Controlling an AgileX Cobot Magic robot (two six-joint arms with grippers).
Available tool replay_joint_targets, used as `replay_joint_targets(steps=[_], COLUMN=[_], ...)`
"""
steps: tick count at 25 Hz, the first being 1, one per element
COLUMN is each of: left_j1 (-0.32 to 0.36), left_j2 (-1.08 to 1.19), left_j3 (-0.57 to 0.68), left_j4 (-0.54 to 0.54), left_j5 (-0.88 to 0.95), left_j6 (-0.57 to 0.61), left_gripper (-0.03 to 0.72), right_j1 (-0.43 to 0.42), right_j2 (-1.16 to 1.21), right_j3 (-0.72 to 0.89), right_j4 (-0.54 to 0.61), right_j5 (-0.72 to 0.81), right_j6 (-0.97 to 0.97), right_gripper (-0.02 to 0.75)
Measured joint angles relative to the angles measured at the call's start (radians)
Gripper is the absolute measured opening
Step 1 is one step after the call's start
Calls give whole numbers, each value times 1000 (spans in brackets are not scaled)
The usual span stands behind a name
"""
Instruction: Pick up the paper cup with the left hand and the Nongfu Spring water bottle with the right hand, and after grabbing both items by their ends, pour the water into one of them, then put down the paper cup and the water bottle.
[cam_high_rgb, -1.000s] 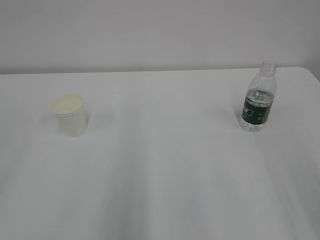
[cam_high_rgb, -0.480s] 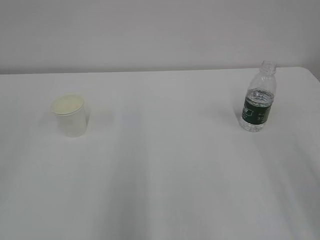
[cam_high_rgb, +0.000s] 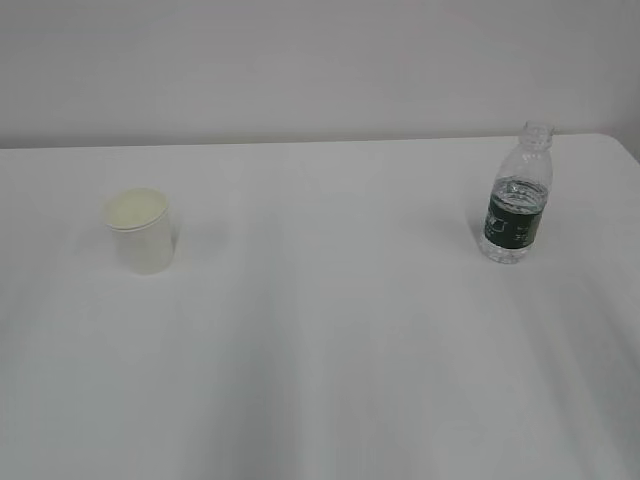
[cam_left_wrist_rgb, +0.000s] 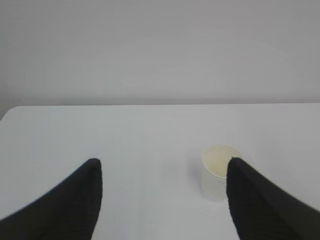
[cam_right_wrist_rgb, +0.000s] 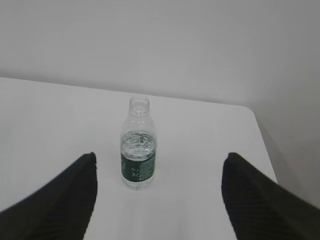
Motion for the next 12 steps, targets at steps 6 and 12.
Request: replay_joint_targets(steps=[6, 12], left_j1=[0, 0], left_j2=[92, 187], left_j3=[0, 0], left_j4=[0, -1], left_j5=[-55, -116], left_j6=[0, 0], left_gripper=[557, 557], right_j1=[0, 0], right_j2=[38, 78], right_j3=[0, 0], right_j4=[0, 0], right_j5=[-49, -107], right_j6=[0, 0], right_gripper=[590, 590])
